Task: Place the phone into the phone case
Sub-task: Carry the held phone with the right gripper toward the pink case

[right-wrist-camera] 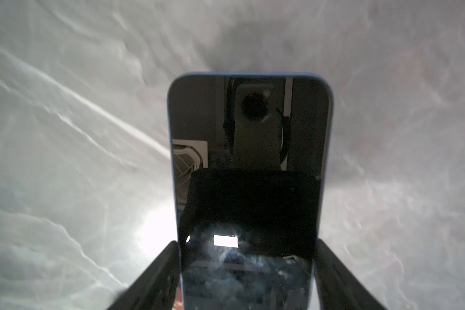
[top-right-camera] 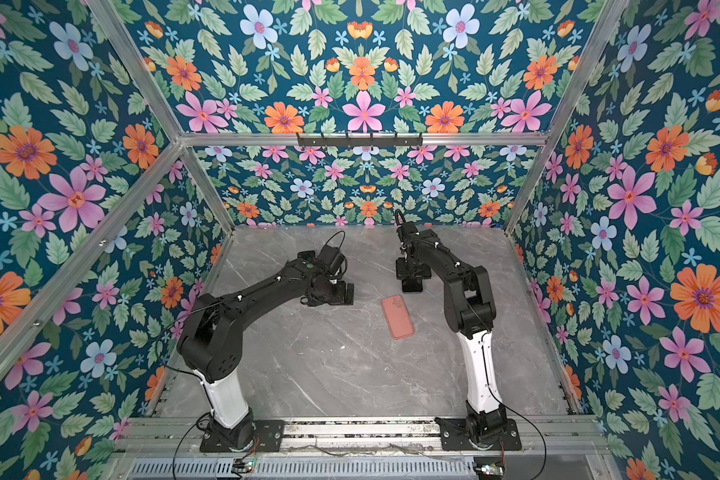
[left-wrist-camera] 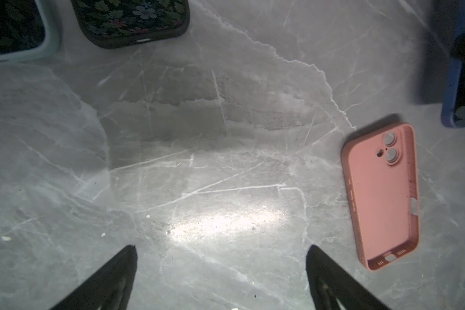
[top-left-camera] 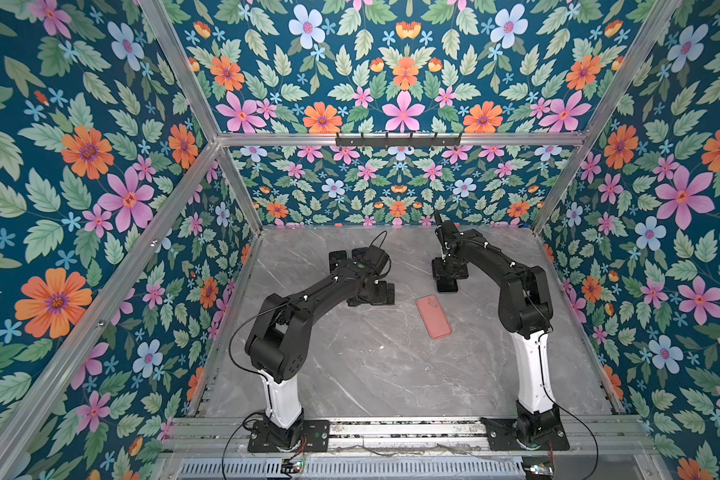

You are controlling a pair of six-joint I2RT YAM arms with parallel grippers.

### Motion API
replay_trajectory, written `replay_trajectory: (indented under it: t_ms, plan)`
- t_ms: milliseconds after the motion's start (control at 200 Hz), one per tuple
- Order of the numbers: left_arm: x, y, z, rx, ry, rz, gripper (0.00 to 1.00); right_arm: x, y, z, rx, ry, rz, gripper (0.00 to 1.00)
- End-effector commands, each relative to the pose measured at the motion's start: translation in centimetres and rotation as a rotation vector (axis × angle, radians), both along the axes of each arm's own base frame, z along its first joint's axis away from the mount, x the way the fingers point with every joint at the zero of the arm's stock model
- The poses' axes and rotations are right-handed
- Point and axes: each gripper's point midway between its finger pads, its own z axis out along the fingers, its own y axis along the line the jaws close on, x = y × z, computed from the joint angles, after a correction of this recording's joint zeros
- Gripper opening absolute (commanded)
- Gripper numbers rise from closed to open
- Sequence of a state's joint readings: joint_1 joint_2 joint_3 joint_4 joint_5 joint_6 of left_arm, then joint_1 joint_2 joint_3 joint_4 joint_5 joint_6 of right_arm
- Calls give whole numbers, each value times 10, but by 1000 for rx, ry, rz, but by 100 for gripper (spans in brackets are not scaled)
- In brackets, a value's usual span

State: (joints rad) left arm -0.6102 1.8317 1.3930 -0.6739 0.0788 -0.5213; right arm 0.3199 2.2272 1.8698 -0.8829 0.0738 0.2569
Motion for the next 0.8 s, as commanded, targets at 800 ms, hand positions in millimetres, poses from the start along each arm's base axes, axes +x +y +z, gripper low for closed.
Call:
replay_trajectory:
  t_ms: [800]
  plan:
    - [-16, -10, 6, -9, -11, -28, 100, -121, -8, -23, 27, 7, 80, 61]
